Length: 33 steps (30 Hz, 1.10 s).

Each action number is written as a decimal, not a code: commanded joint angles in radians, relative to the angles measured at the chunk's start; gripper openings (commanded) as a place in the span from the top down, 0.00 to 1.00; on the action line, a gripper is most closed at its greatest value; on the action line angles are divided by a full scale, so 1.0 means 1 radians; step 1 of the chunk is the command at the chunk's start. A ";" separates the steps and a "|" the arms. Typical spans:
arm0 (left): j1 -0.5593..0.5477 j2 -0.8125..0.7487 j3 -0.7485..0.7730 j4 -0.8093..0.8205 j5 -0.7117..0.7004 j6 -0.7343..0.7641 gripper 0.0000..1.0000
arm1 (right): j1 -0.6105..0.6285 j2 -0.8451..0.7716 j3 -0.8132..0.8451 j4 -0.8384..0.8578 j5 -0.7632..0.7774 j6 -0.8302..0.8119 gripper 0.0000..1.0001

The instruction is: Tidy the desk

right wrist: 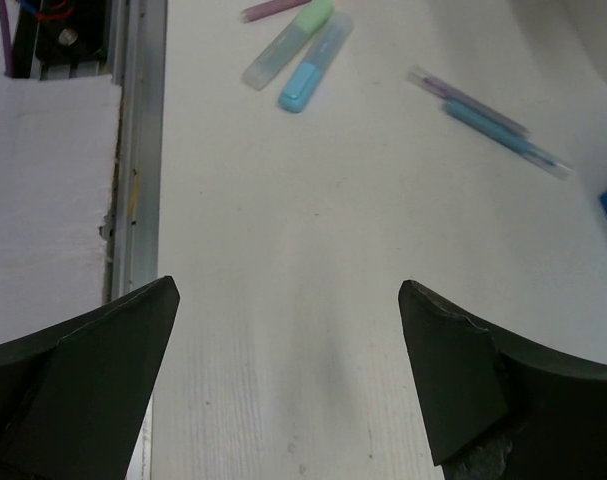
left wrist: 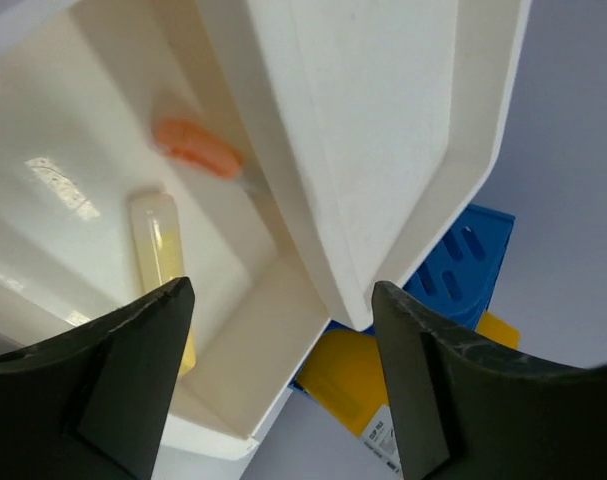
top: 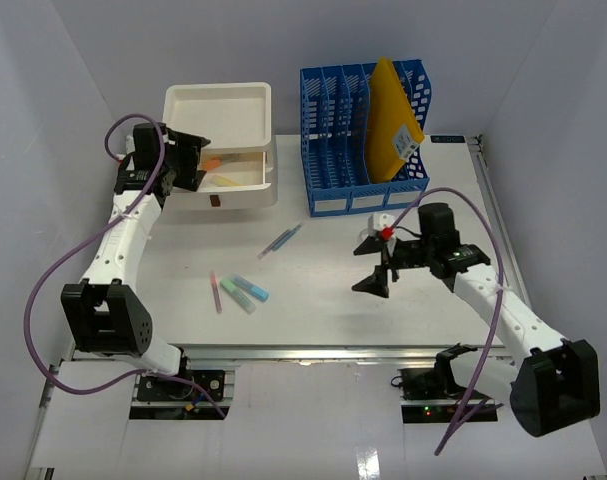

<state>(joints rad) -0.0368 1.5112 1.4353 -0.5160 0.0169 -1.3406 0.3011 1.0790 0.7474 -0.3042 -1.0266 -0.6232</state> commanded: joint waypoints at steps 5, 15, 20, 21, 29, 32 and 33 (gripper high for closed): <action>-0.002 -0.264 -0.038 0.186 0.183 0.418 0.07 | 0.533 0.218 0.160 -0.016 0.518 0.020 0.03; -0.002 -0.924 -0.453 0.030 0.082 0.716 0.02 | 0.829 0.581 0.384 0.196 0.931 0.409 0.05; -0.002 -1.158 -0.579 -0.074 0.082 0.677 0.02 | 0.829 0.717 0.482 0.239 0.975 0.480 0.01; -0.002 -1.192 -0.597 -0.097 0.088 0.666 0.02 | 0.829 0.739 0.495 0.243 0.988 0.482 0.01; -0.002 -1.268 -0.616 -0.228 0.122 0.651 0.02 | 0.828 0.859 0.548 0.274 1.020 0.461 0.12; -0.002 -1.288 -0.625 -0.249 0.133 0.633 0.02 | 0.826 0.889 0.559 0.287 1.053 0.446 0.16; -0.002 -1.293 -0.629 -0.258 0.137 0.627 0.02 | 0.824 0.895 0.561 0.289 1.057 0.445 0.18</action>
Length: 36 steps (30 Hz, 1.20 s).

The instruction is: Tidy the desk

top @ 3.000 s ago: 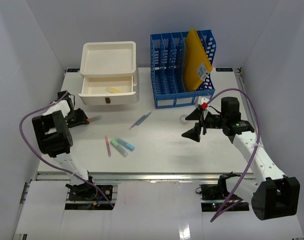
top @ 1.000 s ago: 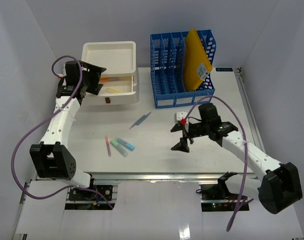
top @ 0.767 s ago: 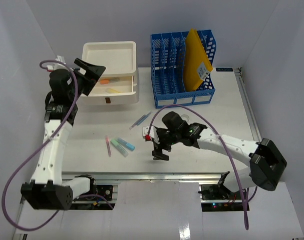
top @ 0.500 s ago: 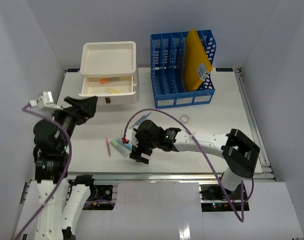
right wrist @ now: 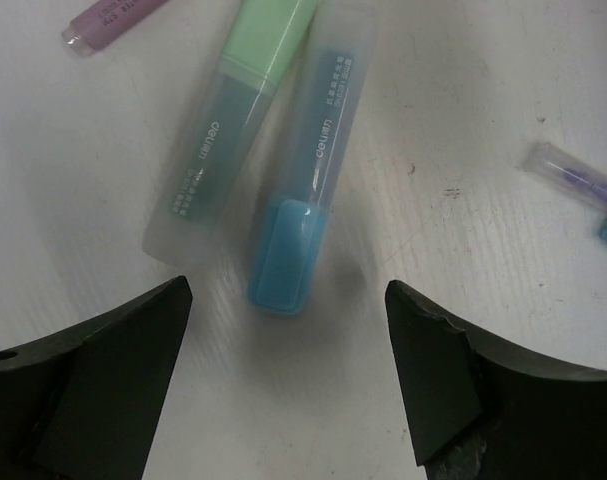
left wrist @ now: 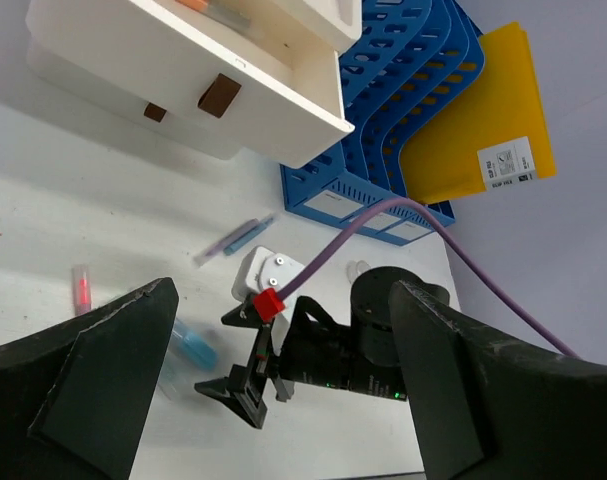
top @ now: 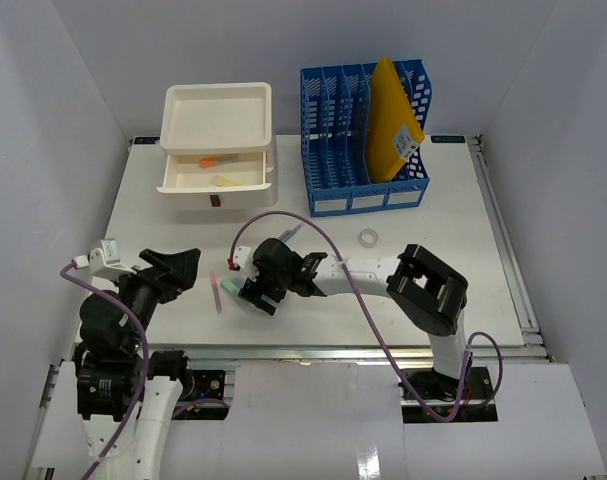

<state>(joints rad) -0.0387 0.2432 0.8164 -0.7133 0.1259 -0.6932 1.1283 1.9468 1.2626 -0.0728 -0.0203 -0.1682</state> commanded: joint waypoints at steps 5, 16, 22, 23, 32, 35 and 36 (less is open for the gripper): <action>0.000 -0.043 -0.035 -0.131 0.041 -0.044 0.02 | -0.016 0.055 0.055 0.062 0.039 -0.022 0.26; 0.000 -0.096 -0.130 -0.228 0.093 -0.138 0.02 | -0.050 0.089 0.073 0.093 -0.029 -0.026 0.58; -0.001 -0.090 -0.199 -0.267 0.113 -0.187 0.02 | -0.075 0.075 0.055 0.094 -0.044 -0.016 0.74; 0.000 -0.067 -0.216 -0.274 0.121 -0.193 0.02 | -0.080 0.068 0.053 0.094 -0.042 -0.014 0.77; 0.000 0.048 -0.310 -0.247 0.122 -0.285 0.06 | -0.123 -0.088 -0.007 0.081 -0.115 -0.112 0.92; 0.000 0.094 -0.326 -0.221 0.109 -0.309 0.06 | -0.153 -0.205 -0.043 0.041 -0.292 -0.236 0.92; 0.000 0.112 -0.335 -0.208 0.112 -0.312 0.06 | -0.158 -0.239 -0.043 0.014 -0.339 -0.274 0.92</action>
<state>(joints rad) -0.0387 0.3030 0.4980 -0.9659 0.2474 -0.9555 0.9961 1.9016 1.2288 -0.0397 -0.1433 -0.2727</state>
